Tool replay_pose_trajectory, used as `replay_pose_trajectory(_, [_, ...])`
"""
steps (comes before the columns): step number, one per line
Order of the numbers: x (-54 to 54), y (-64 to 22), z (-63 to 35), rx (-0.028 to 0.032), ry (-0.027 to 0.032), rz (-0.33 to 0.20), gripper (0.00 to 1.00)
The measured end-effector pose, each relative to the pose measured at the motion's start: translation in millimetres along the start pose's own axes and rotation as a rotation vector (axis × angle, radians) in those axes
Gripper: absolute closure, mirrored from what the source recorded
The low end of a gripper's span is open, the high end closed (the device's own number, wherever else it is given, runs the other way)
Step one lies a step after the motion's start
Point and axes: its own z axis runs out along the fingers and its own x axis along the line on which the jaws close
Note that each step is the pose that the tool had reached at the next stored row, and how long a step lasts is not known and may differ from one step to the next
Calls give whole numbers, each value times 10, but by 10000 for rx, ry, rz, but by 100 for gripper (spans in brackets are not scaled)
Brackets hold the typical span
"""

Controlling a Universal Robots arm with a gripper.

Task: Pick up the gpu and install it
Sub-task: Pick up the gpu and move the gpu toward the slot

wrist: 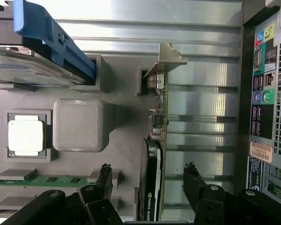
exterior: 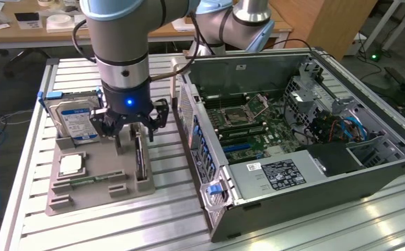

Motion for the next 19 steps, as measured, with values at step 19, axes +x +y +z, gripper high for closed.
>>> replay_pose_trajectory(19, [-26,-5,335,4,17,294,28])
